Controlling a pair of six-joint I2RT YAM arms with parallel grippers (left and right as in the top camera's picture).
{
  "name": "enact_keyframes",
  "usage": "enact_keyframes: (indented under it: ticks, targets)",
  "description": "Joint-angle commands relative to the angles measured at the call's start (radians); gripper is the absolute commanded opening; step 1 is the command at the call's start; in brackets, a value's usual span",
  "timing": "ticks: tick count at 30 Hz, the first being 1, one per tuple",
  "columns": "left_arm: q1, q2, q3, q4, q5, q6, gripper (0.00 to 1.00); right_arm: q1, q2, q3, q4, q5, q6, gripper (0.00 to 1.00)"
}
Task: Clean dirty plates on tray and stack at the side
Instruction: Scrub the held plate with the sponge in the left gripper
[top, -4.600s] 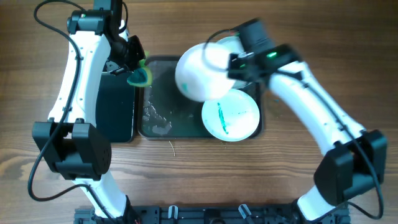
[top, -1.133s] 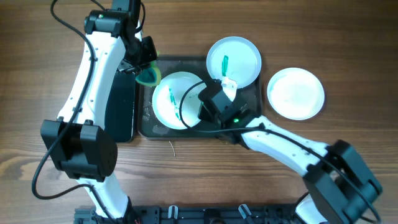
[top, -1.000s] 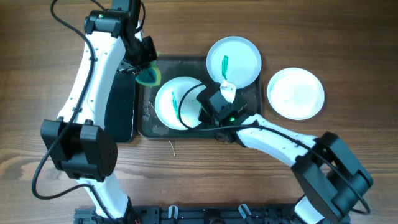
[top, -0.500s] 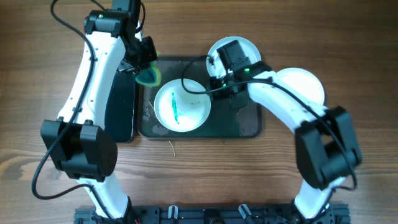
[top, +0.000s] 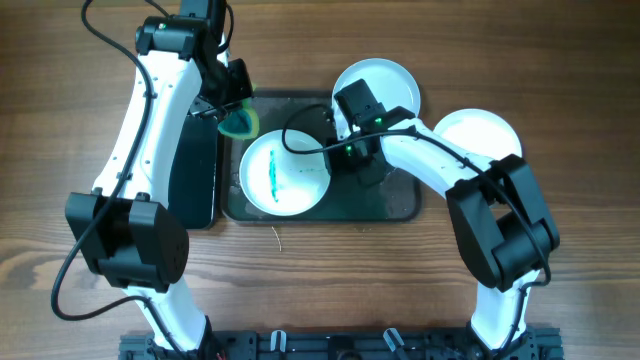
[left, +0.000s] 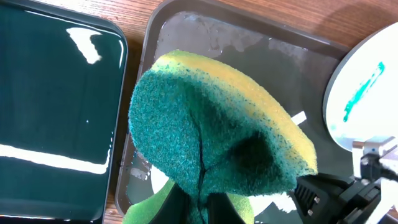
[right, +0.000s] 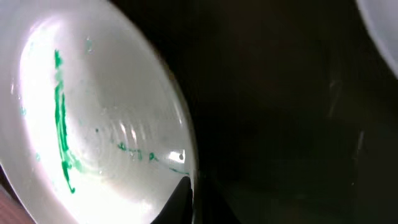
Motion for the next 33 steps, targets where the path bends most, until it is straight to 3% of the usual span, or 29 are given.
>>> enact_keyframes:
  ticks: [1, 5, 7, 10, 19, 27, 30, 31, 33]
  targets:
    - [0.001, 0.018, -0.018, -0.008, -0.01, 0.02, 0.04, 0.002, 0.017, -0.04, 0.024, 0.016, 0.105, 0.09]
    - [0.0, 0.026, -0.018, -0.011, -0.009, 0.019, 0.04, 0.002, 0.021, -0.042, 0.024, 0.017, 0.132, 0.12]
    - [-0.002, 0.027, -0.018, -0.012, 0.002, 0.019, 0.04, 0.002, 0.03, -0.042, 0.023, 0.016, 0.154, 0.04]
    - [-0.017, 0.027, -0.038, -0.01, 0.024, 0.019, 0.04, 0.002, 0.043, -0.042, 0.026, 0.016, 0.173, 0.04]
    - [-0.116, 0.027, -0.277, 0.111, 0.025, 0.012, 0.04, 0.002, 0.043, -0.042, 0.028, 0.016, 0.173, 0.04]
    - [-0.162, 0.027, -0.571, 0.398, -0.022, -0.171, 0.04, 0.002, 0.043, -0.042, 0.028, -0.007, 0.15, 0.04]
    - [-0.165, 0.027, -0.663, 0.488, -0.024, -0.188, 0.04, 0.002, 0.043, -0.042, 0.028, -0.014, 0.15, 0.04]
    - [-0.165, 0.027, -0.681, 0.496, -0.003, -0.183, 0.04, 0.0, 0.043, -0.042, 0.028, -0.033, 0.148, 0.04]
    - [-0.165, 0.027, -0.685, 0.505, 0.139, -0.054, 0.04, -0.002, 0.043, -0.042, 0.026, -0.071, 0.134, 0.04]
